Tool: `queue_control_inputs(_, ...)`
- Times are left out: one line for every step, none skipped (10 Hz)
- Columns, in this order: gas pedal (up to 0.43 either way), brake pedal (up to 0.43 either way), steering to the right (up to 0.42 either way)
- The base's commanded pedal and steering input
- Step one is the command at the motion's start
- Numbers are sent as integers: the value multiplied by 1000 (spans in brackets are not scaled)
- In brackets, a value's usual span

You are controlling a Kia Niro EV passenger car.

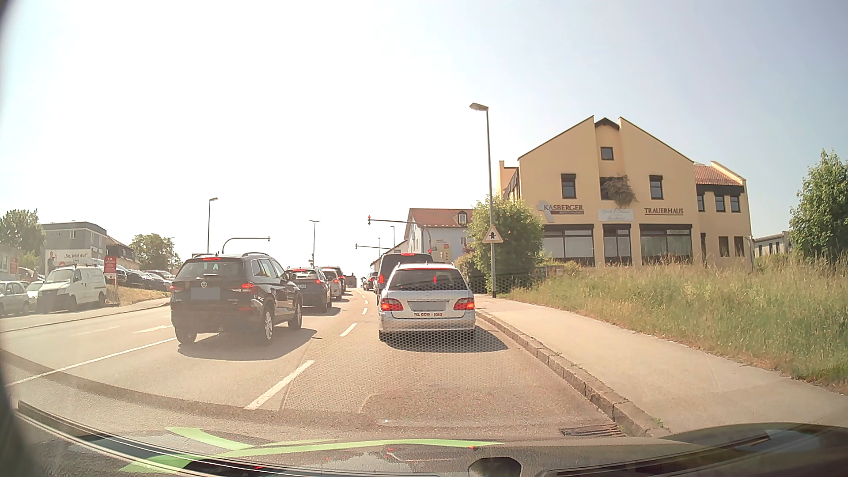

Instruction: Follow the waypoints while adhering to traffic rules and regulations

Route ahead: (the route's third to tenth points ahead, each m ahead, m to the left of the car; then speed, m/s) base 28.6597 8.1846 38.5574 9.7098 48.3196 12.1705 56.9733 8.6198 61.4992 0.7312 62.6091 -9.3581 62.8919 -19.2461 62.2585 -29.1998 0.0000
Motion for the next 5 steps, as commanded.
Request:
queue_control_inputs(0, 262, -25)
queue_control_inputs(0, 262, -25)
queue_control_inputs(0, 262, -25)
queue_control_inputs(0, 262, -25)
queue_control_inputs(0, 268, -24)
